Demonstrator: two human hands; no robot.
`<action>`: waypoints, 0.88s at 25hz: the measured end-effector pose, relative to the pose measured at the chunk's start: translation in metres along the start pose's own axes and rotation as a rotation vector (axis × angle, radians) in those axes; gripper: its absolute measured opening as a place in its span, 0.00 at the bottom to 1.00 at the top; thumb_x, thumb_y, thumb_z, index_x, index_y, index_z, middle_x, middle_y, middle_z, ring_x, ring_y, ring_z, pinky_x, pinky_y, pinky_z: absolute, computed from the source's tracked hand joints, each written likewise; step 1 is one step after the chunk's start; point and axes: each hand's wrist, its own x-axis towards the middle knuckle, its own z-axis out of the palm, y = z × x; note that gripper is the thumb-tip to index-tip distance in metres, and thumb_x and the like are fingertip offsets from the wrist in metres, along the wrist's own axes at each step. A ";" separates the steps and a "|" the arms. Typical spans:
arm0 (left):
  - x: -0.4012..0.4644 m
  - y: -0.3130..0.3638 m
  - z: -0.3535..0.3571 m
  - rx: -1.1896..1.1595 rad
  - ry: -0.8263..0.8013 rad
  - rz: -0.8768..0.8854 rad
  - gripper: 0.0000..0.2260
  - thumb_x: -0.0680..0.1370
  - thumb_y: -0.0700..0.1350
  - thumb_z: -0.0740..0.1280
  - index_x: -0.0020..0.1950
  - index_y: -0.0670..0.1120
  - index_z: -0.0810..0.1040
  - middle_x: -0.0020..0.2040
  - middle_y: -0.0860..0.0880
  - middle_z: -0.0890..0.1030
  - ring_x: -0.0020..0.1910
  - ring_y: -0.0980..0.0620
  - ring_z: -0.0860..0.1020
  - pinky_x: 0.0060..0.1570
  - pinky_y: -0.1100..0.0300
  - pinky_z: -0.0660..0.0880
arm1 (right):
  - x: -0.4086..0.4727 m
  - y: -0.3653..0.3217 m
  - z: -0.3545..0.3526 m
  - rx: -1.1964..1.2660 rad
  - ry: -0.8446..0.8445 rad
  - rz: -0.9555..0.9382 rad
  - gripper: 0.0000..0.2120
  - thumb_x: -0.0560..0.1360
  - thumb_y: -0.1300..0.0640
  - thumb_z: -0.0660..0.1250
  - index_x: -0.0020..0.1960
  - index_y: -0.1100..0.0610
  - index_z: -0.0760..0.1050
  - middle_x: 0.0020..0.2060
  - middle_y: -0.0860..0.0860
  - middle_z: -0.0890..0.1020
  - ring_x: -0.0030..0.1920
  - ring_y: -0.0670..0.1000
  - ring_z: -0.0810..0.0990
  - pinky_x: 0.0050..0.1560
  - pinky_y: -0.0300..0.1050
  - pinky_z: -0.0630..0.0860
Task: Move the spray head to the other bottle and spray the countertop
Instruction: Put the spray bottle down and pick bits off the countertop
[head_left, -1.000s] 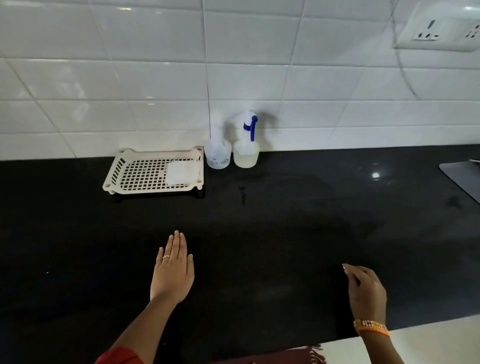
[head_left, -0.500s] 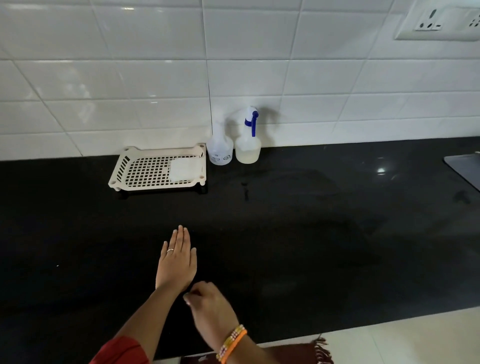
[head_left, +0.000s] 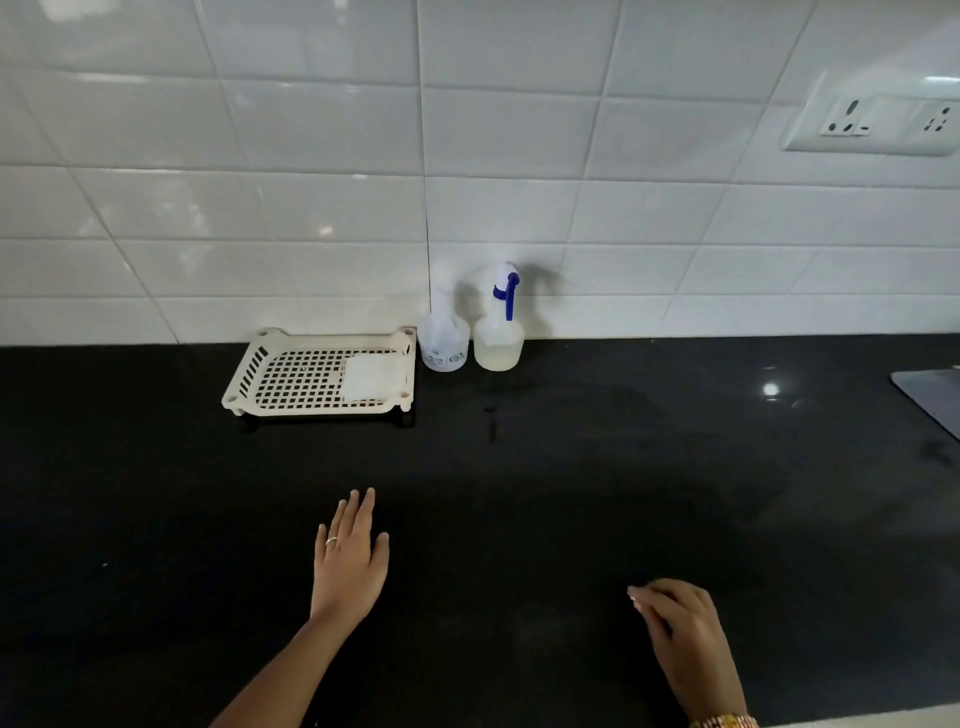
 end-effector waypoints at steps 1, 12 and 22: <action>0.001 0.007 -0.001 -0.046 0.019 -0.016 0.27 0.80 0.47 0.57 0.76 0.51 0.50 0.78 0.50 0.52 0.77 0.51 0.47 0.75 0.48 0.43 | 0.007 0.001 0.001 -0.001 0.003 -0.023 0.15 0.63 0.65 0.77 0.48 0.53 0.83 0.47 0.51 0.82 0.46 0.48 0.80 0.49 0.40 0.75; 0.114 0.129 -0.031 -0.236 0.201 0.203 0.27 0.79 0.47 0.60 0.76 0.49 0.54 0.76 0.50 0.61 0.77 0.49 0.50 0.75 0.47 0.46 | 0.071 -0.080 -0.016 0.457 -0.524 0.132 0.10 0.65 0.45 0.75 0.38 0.46 0.76 0.52 0.46 0.82 0.57 0.44 0.78 0.64 0.39 0.69; 0.282 0.154 -0.035 -0.189 0.138 -0.039 0.36 0.75 0.59 0.64 0.76 0.46 0.52 0.76 0.47 0.61 0.77 0.45 0.50 0.74 0.48 0.46 | 0.240 -0.169 -0.005 1.808 -0.596 0.833 0.10 0.73 0.70 0.67 0.54 0.70 0.77 0.51 0.64 0.82 0.53 0.60 0.80 0.35 0.44 0.83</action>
